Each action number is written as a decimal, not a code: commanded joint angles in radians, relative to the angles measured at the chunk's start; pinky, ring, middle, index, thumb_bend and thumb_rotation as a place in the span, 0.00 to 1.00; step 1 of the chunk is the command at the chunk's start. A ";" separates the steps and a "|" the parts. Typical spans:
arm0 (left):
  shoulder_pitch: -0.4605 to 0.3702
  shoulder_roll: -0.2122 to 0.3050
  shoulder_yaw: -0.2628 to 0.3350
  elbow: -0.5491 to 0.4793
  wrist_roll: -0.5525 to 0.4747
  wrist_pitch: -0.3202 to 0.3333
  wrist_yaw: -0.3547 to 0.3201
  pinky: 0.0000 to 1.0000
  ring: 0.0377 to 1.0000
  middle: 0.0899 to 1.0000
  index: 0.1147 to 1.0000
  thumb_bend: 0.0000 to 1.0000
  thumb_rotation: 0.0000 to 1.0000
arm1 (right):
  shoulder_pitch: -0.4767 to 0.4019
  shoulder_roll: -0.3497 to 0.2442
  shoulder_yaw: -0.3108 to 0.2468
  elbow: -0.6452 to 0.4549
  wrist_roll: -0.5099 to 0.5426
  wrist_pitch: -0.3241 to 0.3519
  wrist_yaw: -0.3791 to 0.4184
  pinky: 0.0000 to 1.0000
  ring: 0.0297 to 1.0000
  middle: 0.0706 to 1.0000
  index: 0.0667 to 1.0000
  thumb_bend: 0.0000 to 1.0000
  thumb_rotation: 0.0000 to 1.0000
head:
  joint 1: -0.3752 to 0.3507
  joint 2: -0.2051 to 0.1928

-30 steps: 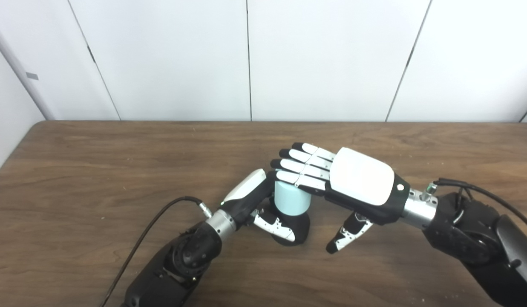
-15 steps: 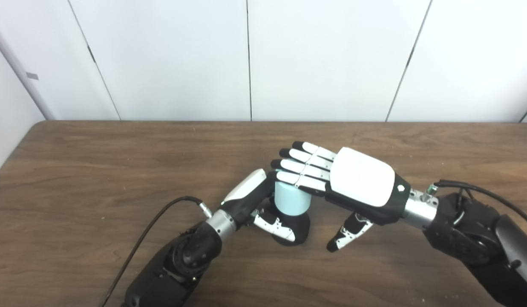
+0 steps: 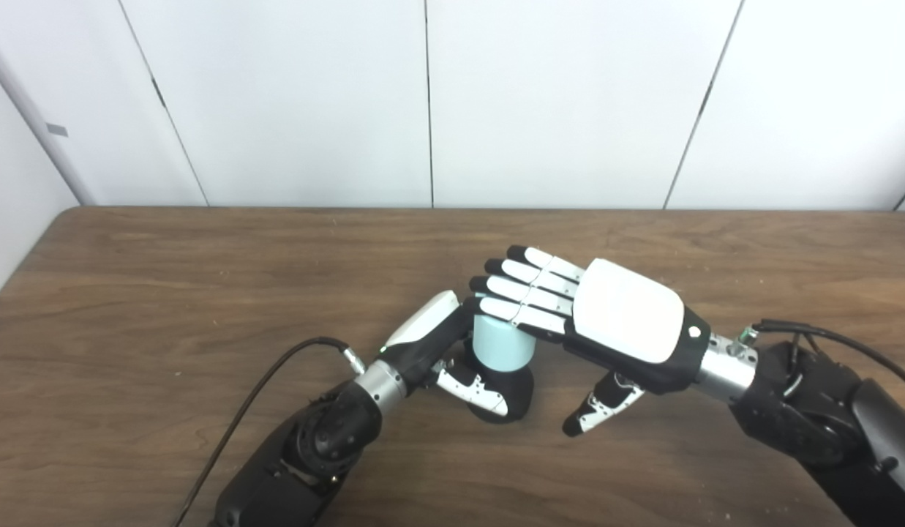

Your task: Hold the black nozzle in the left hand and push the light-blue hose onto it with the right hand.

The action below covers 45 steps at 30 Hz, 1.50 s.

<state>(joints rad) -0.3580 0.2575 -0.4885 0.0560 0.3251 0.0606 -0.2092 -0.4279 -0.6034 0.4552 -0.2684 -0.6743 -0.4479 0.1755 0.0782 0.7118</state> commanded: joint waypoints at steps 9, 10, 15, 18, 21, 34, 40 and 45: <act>0.066 0.049 -0.034 0.054 0.065 0.117 -0.088 0.27 0.33 0.42 0.42 0.53 0.00 | 0.011 -0.050 0.033 -0.022 -0.024 -0.022 -0.010 1.00 0.98 0.96 0.91 0.74 0.15 | 0.000 0.003; 0.066 0.049 -0.035 0.053 0.066 0.118 -0.089 0.27 0.33 0.42 0.42 0.53 0.00 | 0.011 -0.052 0.038 -0.024 -0.026 -0.022 -0.020 1.00 0.98 0.96 0.91 0.73 0.15 | 0.000 0.003; 0.066 0.049 -0.035 0.051 0.070 0.119 -0.089 0.27 0.33 0.42 0.42 0.53 0.00 | 0.003 -0.064 0.071 -0.022 -0.040 -0.022 -0.065 1.00 0.99 0.96 0.92 0.73 0.14 | 0.000 0.003; 0.066 0.050 -0.038 0.050 0.076 0.124 -0.089 0.31 0.36 0.44 0.41 0.53 0.00 | -0.015 -0.073 0.118 -0.006 -0.075 -0.022 -0.117 1.00 1.00 0.96 0.91 0.73 0.14 | -0.001 0.002; 0.065 0.050 -0.040 0.049 0.077 0.126 -0.088 0.32 0.38 0.44 0.41 0.53 0.00 | -0.035 -0.086 0.153 0.007 -0.100 -0.022 -0.153 1.00 1.00 0.95 0.90 0.73 0.15 | 0.000 0.003; 0.063 0.050 -0.041 0.051 0.070 0.125 -0.091 0.31 0.36 0.44 0.41 0.53 0.00 | -0.084 -0.102 0.171 0.026 -0.081 -0.022 -0.167 1.00 0.98 0.93 0.87 0.73 0.14 | 0.000 0.002; 0.064 0.049 -0.037 0.056 0.061 0.118 -0.091 0.30 0.36 0.43 0.42 0.53 0.00 | -0.065 -0.063 0.092 0.027 0.041 -0.012 -0.094 1.00 0.99 0.95 0.91 0.71 0.15 | -0.002 0.002; 0.063 0.046 -0.037 0.057 0.060 0.124 -0.092 0.31 0.37 0.43 0.42 0.53 0.00 | -0.023 0.005 0.014 0.031 0.152 0.017 -0.017 1.00 0.98 0.96 0.92 0.73 0.18 | 0.001 0.002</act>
<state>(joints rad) -0.3566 0.2655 -0.4923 0.0431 0.3252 0.0675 -0.2156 -0.4341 -0.5959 0.4959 -0.2331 -0.5526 -0.4389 0.1338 0.0782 0.7133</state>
